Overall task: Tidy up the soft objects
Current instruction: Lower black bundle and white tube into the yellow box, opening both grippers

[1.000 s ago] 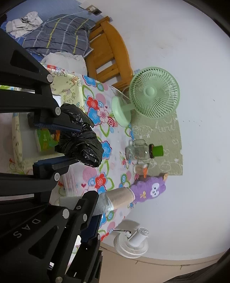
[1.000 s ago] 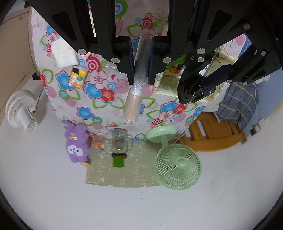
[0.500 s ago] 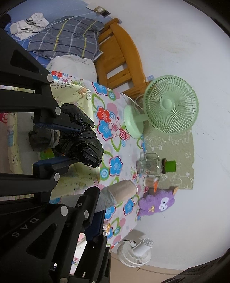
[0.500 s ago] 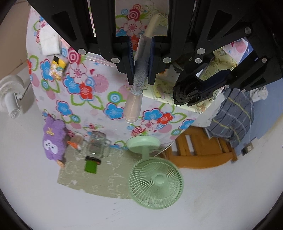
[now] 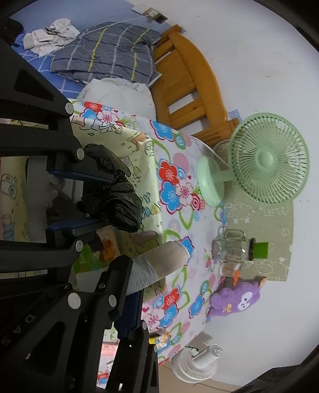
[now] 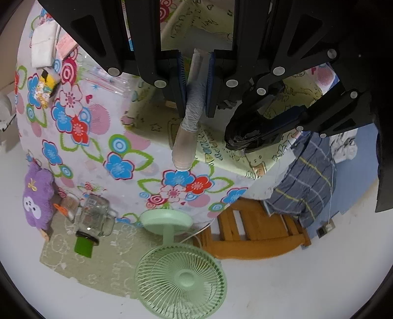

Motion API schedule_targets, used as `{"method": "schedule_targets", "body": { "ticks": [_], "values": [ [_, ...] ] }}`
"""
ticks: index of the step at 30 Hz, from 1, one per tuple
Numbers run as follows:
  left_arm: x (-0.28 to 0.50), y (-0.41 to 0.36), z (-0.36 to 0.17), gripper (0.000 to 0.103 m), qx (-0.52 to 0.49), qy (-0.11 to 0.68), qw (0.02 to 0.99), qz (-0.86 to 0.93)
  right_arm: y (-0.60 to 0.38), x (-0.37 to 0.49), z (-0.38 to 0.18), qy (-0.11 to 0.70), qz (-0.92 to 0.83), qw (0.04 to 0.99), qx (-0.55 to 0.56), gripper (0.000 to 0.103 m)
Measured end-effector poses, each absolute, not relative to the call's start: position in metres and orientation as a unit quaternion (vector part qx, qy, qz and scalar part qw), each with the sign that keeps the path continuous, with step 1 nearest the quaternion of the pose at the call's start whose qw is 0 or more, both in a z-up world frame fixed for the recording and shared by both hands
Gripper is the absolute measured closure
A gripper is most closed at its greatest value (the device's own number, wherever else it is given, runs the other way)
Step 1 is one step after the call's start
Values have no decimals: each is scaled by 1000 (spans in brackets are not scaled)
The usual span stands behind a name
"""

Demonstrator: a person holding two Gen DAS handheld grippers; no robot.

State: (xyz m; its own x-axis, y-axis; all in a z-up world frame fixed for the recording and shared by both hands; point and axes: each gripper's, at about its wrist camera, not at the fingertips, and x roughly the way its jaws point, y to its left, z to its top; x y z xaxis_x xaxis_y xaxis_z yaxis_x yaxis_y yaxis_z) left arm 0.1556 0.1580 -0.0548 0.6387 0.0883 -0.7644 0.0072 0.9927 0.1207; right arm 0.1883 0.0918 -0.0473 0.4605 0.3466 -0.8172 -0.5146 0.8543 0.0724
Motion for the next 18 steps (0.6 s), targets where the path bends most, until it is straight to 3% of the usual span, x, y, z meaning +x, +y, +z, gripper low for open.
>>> {"method": "schedule_targets", "body": {
  "ticks": [11,18],
  "values": [
    [169,172,-79,70,47,463,885,19,106,202,-71,491,260,826,-97,86],
    [176,171,-91,57,43,483,874,2,106,211,-85,513,251,815,-98,85]
  ]
}}
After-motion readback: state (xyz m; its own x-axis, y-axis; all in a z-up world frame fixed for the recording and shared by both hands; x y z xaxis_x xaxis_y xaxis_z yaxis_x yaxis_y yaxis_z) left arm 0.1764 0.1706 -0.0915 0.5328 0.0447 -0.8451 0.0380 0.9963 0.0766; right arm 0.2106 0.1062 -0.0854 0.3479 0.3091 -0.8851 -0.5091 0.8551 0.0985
